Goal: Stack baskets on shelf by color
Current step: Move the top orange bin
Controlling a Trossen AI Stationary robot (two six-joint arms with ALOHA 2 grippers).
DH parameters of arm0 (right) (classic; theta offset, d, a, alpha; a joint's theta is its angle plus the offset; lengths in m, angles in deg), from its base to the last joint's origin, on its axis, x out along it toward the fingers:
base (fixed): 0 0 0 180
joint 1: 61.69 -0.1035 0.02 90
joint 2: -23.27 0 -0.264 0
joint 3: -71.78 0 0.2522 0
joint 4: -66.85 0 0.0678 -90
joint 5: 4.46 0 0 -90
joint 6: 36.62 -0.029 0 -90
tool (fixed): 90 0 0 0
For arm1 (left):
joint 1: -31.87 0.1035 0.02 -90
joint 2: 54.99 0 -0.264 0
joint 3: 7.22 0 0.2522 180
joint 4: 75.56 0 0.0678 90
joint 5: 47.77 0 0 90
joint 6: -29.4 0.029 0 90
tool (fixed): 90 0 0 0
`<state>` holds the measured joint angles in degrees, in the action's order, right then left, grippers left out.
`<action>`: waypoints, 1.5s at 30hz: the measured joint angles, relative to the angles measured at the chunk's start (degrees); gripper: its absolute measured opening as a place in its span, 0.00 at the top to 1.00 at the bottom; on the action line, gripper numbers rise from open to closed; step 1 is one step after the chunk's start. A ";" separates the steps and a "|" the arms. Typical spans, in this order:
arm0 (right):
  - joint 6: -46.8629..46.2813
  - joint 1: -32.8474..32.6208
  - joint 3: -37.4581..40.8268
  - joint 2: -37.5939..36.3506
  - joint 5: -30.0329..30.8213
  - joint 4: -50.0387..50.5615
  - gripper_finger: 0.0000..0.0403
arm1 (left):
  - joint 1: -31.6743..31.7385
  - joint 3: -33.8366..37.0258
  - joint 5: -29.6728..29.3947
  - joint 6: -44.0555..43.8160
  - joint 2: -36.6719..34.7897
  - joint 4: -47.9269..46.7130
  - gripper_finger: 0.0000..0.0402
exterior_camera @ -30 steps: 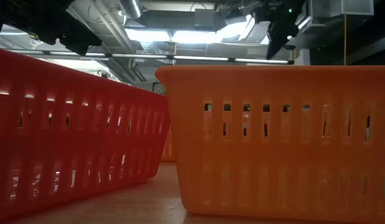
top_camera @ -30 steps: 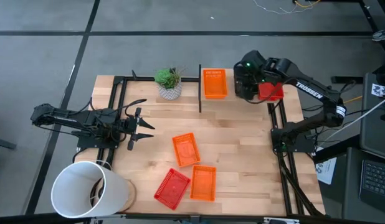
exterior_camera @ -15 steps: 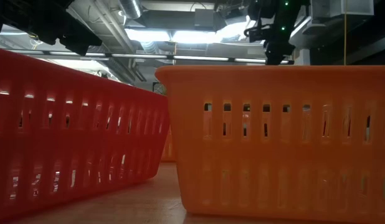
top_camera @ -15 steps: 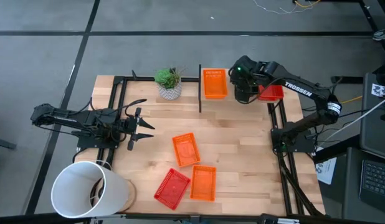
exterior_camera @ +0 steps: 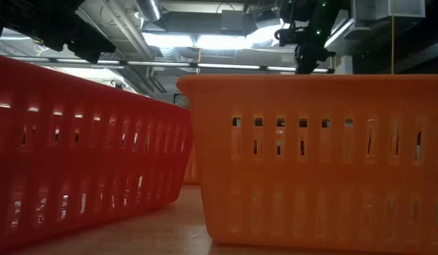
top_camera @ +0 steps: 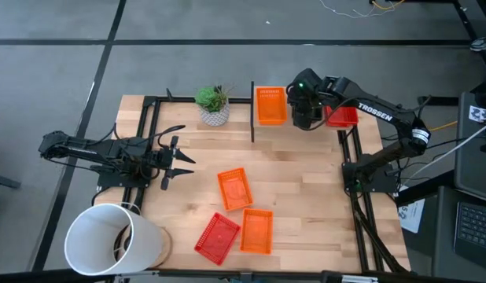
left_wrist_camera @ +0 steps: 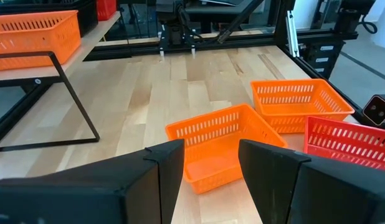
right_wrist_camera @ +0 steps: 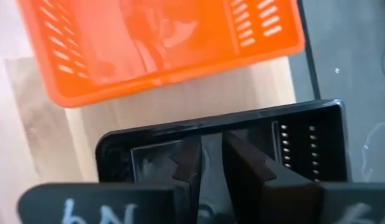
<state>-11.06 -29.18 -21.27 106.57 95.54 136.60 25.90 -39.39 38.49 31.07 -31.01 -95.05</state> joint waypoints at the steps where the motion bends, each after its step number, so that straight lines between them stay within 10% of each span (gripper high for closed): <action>1: 0.00 0.00 0.00 0.00 -0.64 0.04 0.84 | 0.00 0.00 -0.01 0.02 0.01 -0.07 0.63; 21: -4.70 -1.13 -3.52 -0.15 4.45 6.97 0.84 | -0.01 0.00 0.01 -1.09 0.00 -1.57 0.63; 30: -16.84 -7.69 -6.69 -0.55 -2.95 21.69 0.84 | -0.05 0.00 0.01 -2.64 0.01 -1.55 0.63; 37: -20.70 -16.16 -6.69 -0.95 9.67 21.23 0.84 | -0.05 0.00 0.01 -2.67 0.00 -1.53 0.63; 45: -34.22 -24.81 -6.69 -1.01 -3.52 25.27 0.84 | -0.07 0.00 0.01 -3.16 -0.01 -1.49 0.63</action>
<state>-45.28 -53.99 -27.96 105.57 92.02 161.87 25.82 -39.39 38.50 27.91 -31.02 -96.55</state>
